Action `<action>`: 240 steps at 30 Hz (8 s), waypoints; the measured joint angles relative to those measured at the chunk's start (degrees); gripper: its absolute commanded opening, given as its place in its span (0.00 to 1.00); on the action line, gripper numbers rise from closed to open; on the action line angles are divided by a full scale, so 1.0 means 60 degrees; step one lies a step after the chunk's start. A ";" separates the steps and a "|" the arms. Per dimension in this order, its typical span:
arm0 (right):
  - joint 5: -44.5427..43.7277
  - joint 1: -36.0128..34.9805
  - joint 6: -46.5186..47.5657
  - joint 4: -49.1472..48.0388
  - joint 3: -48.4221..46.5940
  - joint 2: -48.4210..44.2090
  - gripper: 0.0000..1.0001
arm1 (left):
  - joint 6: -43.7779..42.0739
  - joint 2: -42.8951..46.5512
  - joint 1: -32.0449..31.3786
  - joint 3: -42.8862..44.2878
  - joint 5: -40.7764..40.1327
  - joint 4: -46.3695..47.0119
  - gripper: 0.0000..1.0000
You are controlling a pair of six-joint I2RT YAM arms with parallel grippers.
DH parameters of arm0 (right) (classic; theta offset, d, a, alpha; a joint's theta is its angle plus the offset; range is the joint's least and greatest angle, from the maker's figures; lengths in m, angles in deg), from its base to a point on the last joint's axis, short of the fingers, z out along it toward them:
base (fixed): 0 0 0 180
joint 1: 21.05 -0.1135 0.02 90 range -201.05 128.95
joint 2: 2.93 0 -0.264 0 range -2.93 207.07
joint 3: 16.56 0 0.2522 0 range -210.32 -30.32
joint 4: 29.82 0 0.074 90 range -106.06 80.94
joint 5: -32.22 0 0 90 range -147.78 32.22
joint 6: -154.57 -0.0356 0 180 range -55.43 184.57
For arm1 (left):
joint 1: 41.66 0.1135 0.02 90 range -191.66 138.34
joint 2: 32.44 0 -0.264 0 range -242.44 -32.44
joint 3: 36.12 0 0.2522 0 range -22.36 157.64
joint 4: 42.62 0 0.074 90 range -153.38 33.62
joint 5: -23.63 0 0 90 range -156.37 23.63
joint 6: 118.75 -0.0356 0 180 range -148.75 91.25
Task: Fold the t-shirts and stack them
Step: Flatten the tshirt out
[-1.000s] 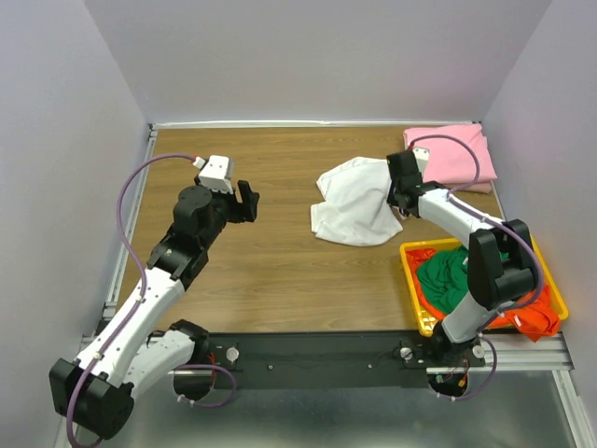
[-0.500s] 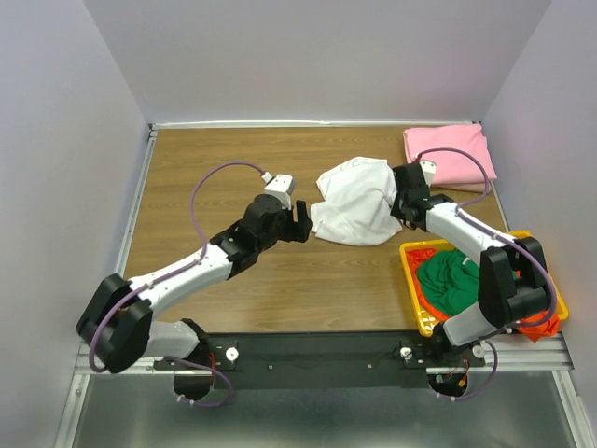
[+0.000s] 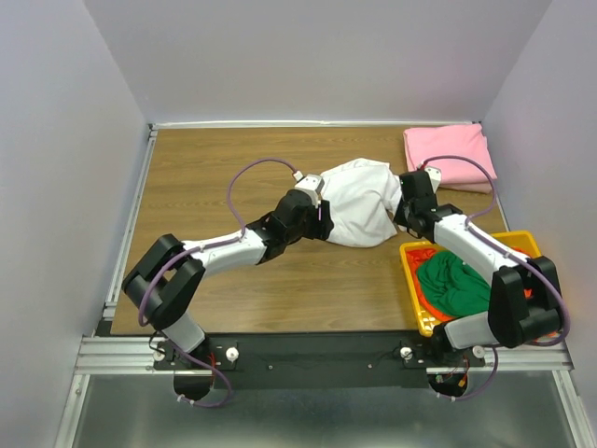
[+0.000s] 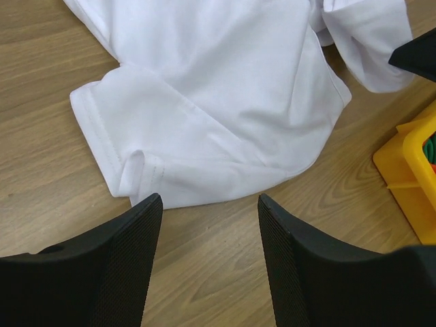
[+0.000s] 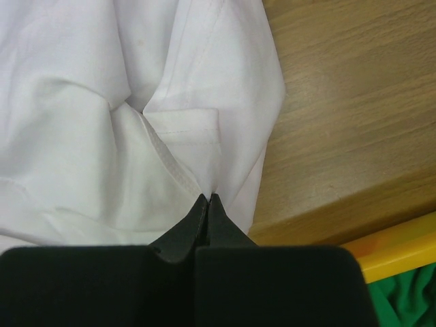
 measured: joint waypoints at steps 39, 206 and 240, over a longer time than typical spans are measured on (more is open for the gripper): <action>0.0255 0.0000 0.0000 0.0004 0.0783 -0.1020 0.00 | -0.0157 -0.2743 -0.0004 0.1479 -0.1891 -0.0831 0.00; 0.0787 0.0000 -0.0200 -0.0568 0.1494 -0.3104 0.00 | 0.5053 0.0419 -0.4932 -0.1632 -0.3268 -0.3082 0.00; 0.2758 -0.0193 -0.0630 -0.0692 0.1625 -0.3912 0.00 | -0.1836 0.7198 0.4681 0.0240 -0.2772 -0.4707 0.00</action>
